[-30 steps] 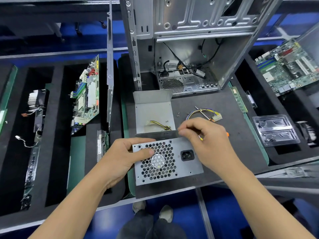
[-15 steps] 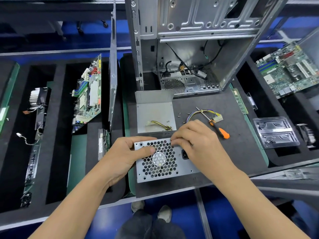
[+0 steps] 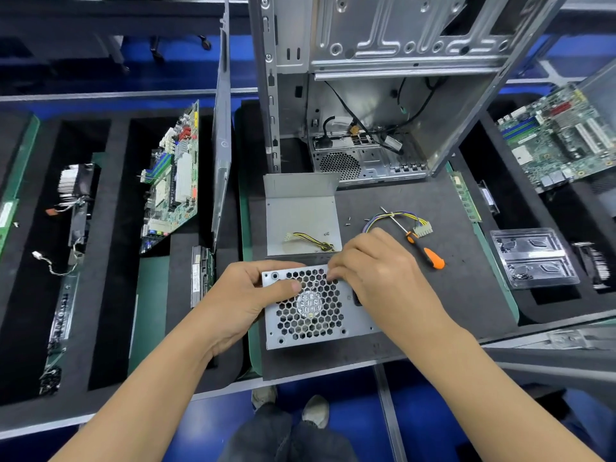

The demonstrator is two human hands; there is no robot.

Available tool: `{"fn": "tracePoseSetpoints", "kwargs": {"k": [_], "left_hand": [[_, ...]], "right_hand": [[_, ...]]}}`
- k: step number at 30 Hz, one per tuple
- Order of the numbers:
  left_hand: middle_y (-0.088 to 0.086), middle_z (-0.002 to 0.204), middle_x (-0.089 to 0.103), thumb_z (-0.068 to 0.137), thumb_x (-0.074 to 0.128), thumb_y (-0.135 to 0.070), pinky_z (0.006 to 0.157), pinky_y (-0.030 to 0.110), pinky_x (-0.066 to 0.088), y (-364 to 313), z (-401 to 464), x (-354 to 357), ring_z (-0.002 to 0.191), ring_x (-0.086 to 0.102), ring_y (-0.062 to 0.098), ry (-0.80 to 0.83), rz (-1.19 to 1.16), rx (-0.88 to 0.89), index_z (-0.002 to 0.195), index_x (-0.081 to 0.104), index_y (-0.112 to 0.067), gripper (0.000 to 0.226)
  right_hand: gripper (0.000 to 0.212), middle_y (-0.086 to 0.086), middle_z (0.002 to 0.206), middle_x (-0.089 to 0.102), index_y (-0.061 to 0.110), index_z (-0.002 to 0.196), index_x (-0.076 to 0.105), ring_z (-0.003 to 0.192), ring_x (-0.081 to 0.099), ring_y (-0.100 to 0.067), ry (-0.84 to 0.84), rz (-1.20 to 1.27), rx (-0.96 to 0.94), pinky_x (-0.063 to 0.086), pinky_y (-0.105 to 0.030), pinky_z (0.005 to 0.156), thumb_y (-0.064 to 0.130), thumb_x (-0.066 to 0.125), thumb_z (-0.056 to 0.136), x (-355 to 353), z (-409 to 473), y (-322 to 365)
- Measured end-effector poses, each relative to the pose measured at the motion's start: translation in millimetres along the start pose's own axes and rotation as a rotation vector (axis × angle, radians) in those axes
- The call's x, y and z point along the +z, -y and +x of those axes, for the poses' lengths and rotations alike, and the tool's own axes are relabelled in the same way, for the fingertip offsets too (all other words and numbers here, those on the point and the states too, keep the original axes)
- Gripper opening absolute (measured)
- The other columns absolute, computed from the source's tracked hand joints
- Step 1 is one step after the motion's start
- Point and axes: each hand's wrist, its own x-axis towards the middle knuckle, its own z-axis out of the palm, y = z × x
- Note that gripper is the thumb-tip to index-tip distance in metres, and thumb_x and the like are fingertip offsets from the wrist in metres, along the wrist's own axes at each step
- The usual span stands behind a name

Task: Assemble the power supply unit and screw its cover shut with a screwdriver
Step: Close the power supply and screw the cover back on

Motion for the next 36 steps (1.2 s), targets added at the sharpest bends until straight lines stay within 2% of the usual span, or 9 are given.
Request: {"fn": "tracePoseSetpoints", "kwargs": {"k": [3, 13, 17, 19, 21, 23, 27, 32, 36], "left_hand": [[0.016, 0.107, 0.075, 0.067, 0.08, -0.017, 0.08, 0.026, 0.058, 0, -1, -1, 0.099, 0.073, 0.027, 0.005, -0.005, -0.006, 0.106, 0.079, -0.012, 0.039], [0.012, 0.108, 0.076, 0.065, 0.082, -0.022, 0.09, 0.032, 0.056, 1, 0, -2, 0.104, 0.072, 0.025, 0.021, 0.013, 0.003, 0.105, 0.079, -0.02, 0.04], [0.01, 0.11, 0.076, 0.06, 0.083, -0.028, 0.098, 0.038, 0.051, 0, 1, -3, 0.106, 0.071, 0.025, 0.01, 0.043, -0.009, 0.105, 0.079, -0.019, 0.046], [0.012, 0.109, 0.076, 0.063, 0.082, -0.024, 0.093, 0.037, 0.055, 0, 3, -2, 0.104, 0.072, 0.026, 0.007, 0.035, -0.018, 0.105, 0.079, -0.017, 0.043], [0.015, 0.109, 0.075, 0.065, 0.08, -0.02, 0.084, 0.032, 0.059, 0, 3, -2, 0.101, 0.073, 0.028, 0.004, 0.009, -0.026, 0.104, 0.079, -0.016, 0.039], [0.017, 0.107, 0.075, 0.065, 0.08, -0.018, 0.078, 0.028, 0.059, -1, 3, -2, 0.098, 0.074, 0.028, -0.005, -0.01, -0.032, 0.103, 0.08, -0.014, 0.038], [0.014, 0.104, 0.076, 0.076, 0.075, -0.008, 0.073, 0.025, 0.059, -1, 5, 1, 0.093, 0.075, 0.023, -0.03, -0.001, -0.029, 0.097, 0.081, -0.017, 0.024], [0.012, 0.102, 0.077, 0.082, 0.071, -0.003, 0.071, 0.023, 0.058, 1, 4, 3, 0.091, 0.075, 0.021, -0.054, -0.017, -0.022, 0.096, 0.081, -0.019, 0.024], [0.011, 0.101, 0.077, 0.082, 0.071, -0.003, 0.07, 0.02, 0.058, 3, 3, 5, 0.089, 0.075, 0.019, -0.062, -0.029, -0.01, 0.095, 0.082, -0.021, 0.024]], "right_hand": [[0.011, -0.003, 0.085, 0.066, 0.007, 0.081, 0.075, 0.074, 0.056, -0.023, -0.043, 0.043, 0.009, 0.047, -0.026, 0.072, -0.003, 0.078, 0.08, 1, -4, 0], [0.008, -0.005, 0.089, 0.069, 0.005, 0.09, 0.078, 0.083, 0.063, -0.023, -0.057, 0.138, 0.1, 0.05, -0.027, 0.08, 0.003, 0.074, 0.083, -10, -2, -1], [0.012, 0.017, 0.091, 0.071, 0.031, 0.09, 0.074, 0.086, 0.064, 0.001, -0.248, 0.209, 0.58, 0.039, -0.003, 0.079, 0.021, 0.067, 0.092, -26, -23, -49], [0.009, 0.008, 0.089, 0.07, 0.027, 0.093, 0.07, 0.077, 0.061, -0.002, -0.009, 0.081, 0.835, 0.039, -0.007, 0.074, 0.035, 0.072, 0.089, -20, -47, -81], [0.041, -0.002, 0.098, 0.065, 0.016, 0.106, 0.068, 0.083, 0.058, -0.013, 0.299, 0.006, 0.939, 0.044, -0.023, 0.079, 0.044, 0.08, 0.078, 1, -72, -97], [0.055, -0.004, 0.108, 0.056, 0.014, 0.114, 0.062, 0.098, 0.056, -0.021, 0.398, 0.02, 0.97, 0.046, -0.034, 0.085, 0.045, 0.084, 0.074, 22, -87, -98], [0.022, -0.004, 0.097, 0.06, 0.015, 0.103, 0.067, 0.091, 0.059, -0.025, 0.198, 0.025, 0.972, 0.041, -0.032, 0.074, 0.031, 0.071, 0.089, 34, -95, -97], [0.014, 0.01, 0.084, 0.067, 0.034, 0.095, 0.073, 0.07, 0.056, -0.006, -0.395, 0.352, 0.977, 0.04, -0.008, 0.064, 0.039, 0.074, 0.082, -9, -81, -84], [0.008, 0.005, 0.068, 0.055, 0.025, 0.08, 0.073, 0.059, 0.043, -0.011, -0.782, 0.85, 0.839, 0.037, -0.025, 0.06, 0.033, 0.073, 0.081, -48, -38, -57]]}}
